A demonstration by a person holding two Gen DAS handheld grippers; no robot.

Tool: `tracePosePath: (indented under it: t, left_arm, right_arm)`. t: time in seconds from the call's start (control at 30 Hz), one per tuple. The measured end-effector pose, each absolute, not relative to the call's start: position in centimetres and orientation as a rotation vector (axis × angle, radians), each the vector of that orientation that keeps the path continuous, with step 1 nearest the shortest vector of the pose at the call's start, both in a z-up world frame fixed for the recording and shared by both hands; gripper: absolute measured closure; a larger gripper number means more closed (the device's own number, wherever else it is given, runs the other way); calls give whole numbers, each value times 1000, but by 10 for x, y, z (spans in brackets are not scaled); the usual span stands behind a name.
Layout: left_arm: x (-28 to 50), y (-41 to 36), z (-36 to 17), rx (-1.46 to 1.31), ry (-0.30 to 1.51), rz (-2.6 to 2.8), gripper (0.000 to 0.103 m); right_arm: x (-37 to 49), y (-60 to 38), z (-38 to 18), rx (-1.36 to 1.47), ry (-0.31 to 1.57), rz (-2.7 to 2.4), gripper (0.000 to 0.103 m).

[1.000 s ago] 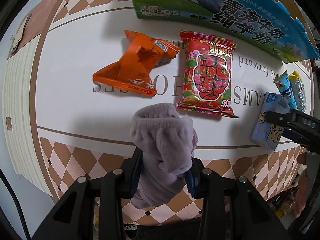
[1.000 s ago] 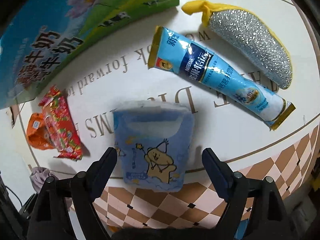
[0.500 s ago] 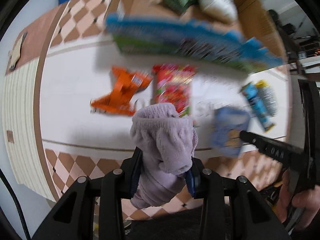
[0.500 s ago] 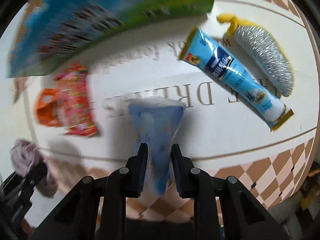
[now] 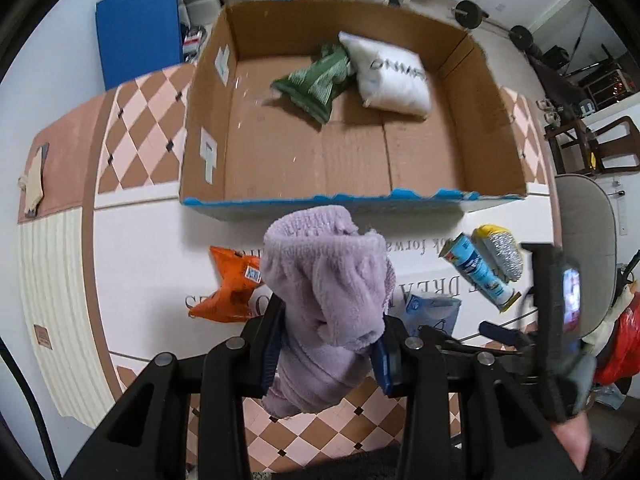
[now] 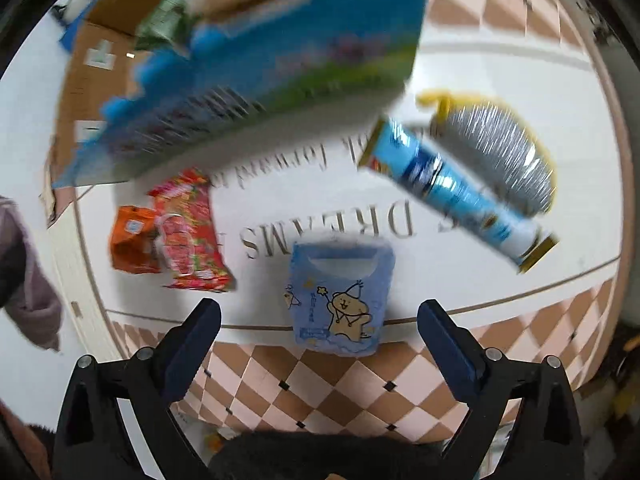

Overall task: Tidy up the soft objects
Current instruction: 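Carry the cloth and tissue pack into the box and release both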

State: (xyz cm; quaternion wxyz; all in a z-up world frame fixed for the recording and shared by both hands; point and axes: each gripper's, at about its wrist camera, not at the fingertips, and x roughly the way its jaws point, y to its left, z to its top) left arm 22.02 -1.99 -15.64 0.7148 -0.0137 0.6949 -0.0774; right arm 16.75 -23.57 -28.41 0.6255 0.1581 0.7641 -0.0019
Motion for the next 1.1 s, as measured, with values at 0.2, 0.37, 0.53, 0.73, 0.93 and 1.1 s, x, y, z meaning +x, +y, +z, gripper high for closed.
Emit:
tracePosePath:
  t: [0.2,0.37,0.53,0.73,0.93,1.1]
  left_arm:
    - [219,-17,-170,-36,1570,-158,68]
    - [217,-17,-161,-42,1561,-171,68]
    - [221,-19,-136,-74,1533,-214,68]
    - [259,-19,-106,-110,1511,-272,68]
    - [335,-17,-141,-193,1621,-278,68]
    - [388,-8,-220,-284,1812,-225,68]
  right_arm:
    - [157,-214,-353,298,1848,-96,3]
    - [152,-211,-357,247,1822,-118,55]
    - [151,-219,-318,285,1786,-43,65]
    - [180,-226,-203,347,1609,133,65]
    - [272,-211,-151,330,1483,300,65]
    - [343,-182,-205,308,1572,332,65]
